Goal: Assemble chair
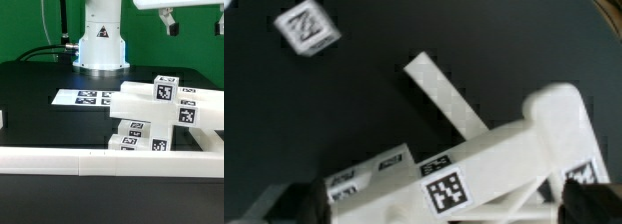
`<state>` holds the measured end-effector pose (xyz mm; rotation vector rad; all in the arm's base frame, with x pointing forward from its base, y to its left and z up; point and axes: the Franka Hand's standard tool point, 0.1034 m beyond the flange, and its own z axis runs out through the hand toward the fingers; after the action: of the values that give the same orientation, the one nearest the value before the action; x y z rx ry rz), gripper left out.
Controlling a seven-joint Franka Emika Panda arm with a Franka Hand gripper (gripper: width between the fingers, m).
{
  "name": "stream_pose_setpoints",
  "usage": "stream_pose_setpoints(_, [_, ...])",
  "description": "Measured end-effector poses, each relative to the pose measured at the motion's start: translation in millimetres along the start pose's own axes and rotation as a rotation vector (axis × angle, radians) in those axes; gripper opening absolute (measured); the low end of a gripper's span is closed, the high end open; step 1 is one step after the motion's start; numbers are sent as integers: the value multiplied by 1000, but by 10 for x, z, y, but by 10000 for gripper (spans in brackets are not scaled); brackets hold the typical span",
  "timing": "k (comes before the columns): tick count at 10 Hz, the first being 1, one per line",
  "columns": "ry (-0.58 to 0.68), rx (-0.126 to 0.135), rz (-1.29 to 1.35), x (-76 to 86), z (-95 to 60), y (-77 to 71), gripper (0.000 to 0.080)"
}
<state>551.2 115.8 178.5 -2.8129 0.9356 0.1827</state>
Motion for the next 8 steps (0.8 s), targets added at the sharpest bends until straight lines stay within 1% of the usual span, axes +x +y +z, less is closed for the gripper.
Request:
stream_pose_setpoints(1, [14, -35, -156, -12, 4, 5, 648])
stream_pose_setpoints(2, [10, -40, -262, -26, 10, 1, 648])
stream_pose_setpoints(3, [8, -54, -383, -31, 14, 12, 648])
stream_pose_setpoints(4, [8, -54, -478, -20, 13, 17, 648])
stream_pose_setpoints(7, [7, -55, -602, -22, 27, 24, 648])
stream_pose_setpoints(8, [47, -56, -629, -98, 120, 30, 648])
